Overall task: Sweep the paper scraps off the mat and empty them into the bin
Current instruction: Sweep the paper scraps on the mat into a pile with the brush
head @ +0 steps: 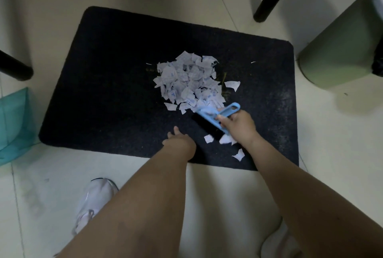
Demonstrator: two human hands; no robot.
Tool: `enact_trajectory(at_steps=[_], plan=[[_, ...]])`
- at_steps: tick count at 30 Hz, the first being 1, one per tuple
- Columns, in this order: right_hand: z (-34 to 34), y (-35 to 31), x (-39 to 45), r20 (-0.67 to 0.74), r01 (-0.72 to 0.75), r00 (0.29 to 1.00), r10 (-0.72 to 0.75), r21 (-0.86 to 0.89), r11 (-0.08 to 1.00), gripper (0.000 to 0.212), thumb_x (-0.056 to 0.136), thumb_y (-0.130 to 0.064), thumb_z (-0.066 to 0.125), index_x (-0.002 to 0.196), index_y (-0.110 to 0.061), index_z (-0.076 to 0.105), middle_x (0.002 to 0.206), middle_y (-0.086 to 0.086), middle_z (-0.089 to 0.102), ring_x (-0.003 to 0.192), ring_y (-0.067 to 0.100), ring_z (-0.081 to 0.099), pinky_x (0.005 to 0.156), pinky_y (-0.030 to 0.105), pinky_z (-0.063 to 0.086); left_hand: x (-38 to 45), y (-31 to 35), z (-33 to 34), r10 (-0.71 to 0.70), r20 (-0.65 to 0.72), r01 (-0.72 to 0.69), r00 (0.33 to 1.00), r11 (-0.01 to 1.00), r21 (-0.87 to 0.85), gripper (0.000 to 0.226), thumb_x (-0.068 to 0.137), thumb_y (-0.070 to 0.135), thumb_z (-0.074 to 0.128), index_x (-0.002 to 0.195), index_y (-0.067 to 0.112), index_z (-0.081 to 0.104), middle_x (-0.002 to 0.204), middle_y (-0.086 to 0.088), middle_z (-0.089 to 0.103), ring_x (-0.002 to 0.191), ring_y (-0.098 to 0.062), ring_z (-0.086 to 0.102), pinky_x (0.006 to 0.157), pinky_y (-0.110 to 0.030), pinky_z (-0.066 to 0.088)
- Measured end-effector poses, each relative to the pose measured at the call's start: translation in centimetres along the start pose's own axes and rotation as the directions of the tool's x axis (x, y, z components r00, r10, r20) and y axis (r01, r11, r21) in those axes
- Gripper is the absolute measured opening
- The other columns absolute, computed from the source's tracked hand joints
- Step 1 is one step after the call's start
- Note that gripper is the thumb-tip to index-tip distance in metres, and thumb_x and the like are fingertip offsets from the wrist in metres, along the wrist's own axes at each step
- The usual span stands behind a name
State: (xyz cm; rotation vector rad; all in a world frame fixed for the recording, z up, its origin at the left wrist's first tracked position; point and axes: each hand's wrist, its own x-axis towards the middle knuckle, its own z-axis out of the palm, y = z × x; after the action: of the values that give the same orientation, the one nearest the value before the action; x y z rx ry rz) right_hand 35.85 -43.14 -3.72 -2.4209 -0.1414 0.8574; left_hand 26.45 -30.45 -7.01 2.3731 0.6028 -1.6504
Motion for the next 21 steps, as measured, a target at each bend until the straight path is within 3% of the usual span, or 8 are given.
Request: enact_trajectory(at_steps=[3, 6, 10, 13, 15, 17, 19, 21], plan=[[-1.6, -0.7, 0.8, -0.081, 0.086, 0.994, -0.069, 0.223, 0.971, 0.015, 0.089, -0.029, 0.061, 0.092, -0.02, 0.073, 0.089, 0.007, 0.073, 0.083, 0.022, 0.068, 0.085, 0.046, 0.055, 1.0, -0.1, -0.3, -0.056, 0.058, 0.058, 0.997, 0.998, -0.04, 0.079, 0.096, 0.011, 0.045, 0.154, 0.023, -0.008, 0.157, -0.006, -0.026, 0.148, -0.035, -0.003, 0.115, -0.054, 0.016], [-2.6, -0.7, -0.1, 0.012, 0.093, 0.994, -0.107, 0.4, 0.912, 0.02, 0.091, -0.019, 0.06, 0.079, -0.03, 0.071, 0.095, 0.015, 0.072, 0.083, 0.026, 0.066, 0.088, 0.047, 0.054, 0.8, 0.1, -0.7, -0.077, 0.064, 0.082, 0.995, 0.994, -0.068, 0.07, 0.1, 0.013, 0.037, 0.154, 0.021, -0.007, 0.157, -0.006, -0.024, 0.148, -0.034, -0.003, 0.116, -0.053, 0.012], [-0.2, 1.3, -2.3, 0.22, 0.011, 0.972, -0.084, 0.315, 0.949, 0.016, 0.092, -0.017, 0.059, 0.088, -0.025, 0.072, 0.096, 0.008, 0.073, 0.082, 0.021, 0.066, 0.089, 0.045, 0.054, 1.0, 0.3, -0.5, -0.102, 0.034, 0.104, 0.994, 0.993, -0.059, 0.065, 0.103, 0.02, 0.03, 0.152, 0.014, -0.012, 0.159, -0.009, -0.017, 0.149, -0.03, -0.001, 0.119, -0.045, 0.011], [0.6, 2.5, -1.8, 0.108, -0.019, 0.994, -0.014, 0.297, 0.955, 0.016, 0.09, -0.022, 0.061, 0.082, -0.029, 0.073, 0.089, 0.006, 0.074, 0.08, 0.02, 0.068, 0.085, 0.049, 0.054, 1.5, 0.3, -0.2, -0.103, 0.024, 0.106, 0.994, 0.986, -0.126, 0.069, 0.1, 0.021, 0.036, 0.154, 0.017, -0.007, 0.159, -0.011, -0.016, 0.148, -0.034, 0.003, 0.117, -0.05, 0.015], [-0.4, 2.0, -1.0, 0.006, 0.001, 1.0, -0.003, 0.389, 0.921, 0.02, 0.089, -0.02, 0.061, 0.08, -0.035, 0.071, 0.09, 0.007, 0.073, 0.083, 0.023, 0.068, 0.083, 0.05, 0.056, 1.7, 0.4, 0.0, -0.118, 0.049, 0.124, 0.992, 0.982, -0.143, 0.07, 0.099, 0.017, 0.036, 0.154, 0.02, -0.008, 0.158, -0.009, -0.022, 0.148, -0.036, 0.001, 0.116, -0.053, 0.015], [-1.9, 0.7, -0.3, -0.074, 0.079, 0.996, -0.049, 0.483, 0.872, 0.02, 0.091, -0.015, 0.059, 0.089, -0.033, 0.068, 0.095, 0.008, 0.072, 0.086, 0.023, 0.068, 0.084, 0.047, 0.056, 1.8, 0.2, -0.1, -0.128, 0.041, 0.133, 0.991, 0.981, -0.142, 0.067, 0.099, 0.018, 0.035, 0.155, 0.015, -0.002, 0.16, -0.012, -0.011, 0.147, -0.035, 0.007, 0.116, -0.051, 0.017], [-3.3, -0.2, 0.2, -0.087, 0.159, 0.987, -0.134, 0.54, 0.826, 0.018, 0.093, -0.012, 0.057, 0.096, -0.026, 0.067, 0.098, 0.006, 0.072, 0.087, 0.02, 0.068, 0.087, 0.038, 0.055, 1.7, 0.0, -0.3, -0.107, 0.011, 0.108, 0.994, 0.981, -0.159, 0.064, 0.099, 0.021, 0.035, 0.154, 0.01, 0.005, 0.16, -0.013, 0.003, 0.146, -0.033, 0.015, 0.116, -0.047, 0.019], [-4.5, -0.1, 0.3, 0.011, 0.158, 0.982, -0.187, 0.491, 0.857, 0.016, 0.093, -0.012, 0.057, 0.096, -0.023, 0.069, 0.098, 0.007, 0.073, 0.083, 0.017, 0.066, 0.089, 0.037, 0.054, 1.3, 0.5, -0.5, -0.1, 0.023, 0.102, 0.995, 0.982, -0.16, 0.065, 0.101, 0.019, 0.031, 0.154, 0.012, -0.005, 0.16, -0.012, -0.009, 0.148, -0.032, 0.006, 0.118, -0.046, 0.015]])
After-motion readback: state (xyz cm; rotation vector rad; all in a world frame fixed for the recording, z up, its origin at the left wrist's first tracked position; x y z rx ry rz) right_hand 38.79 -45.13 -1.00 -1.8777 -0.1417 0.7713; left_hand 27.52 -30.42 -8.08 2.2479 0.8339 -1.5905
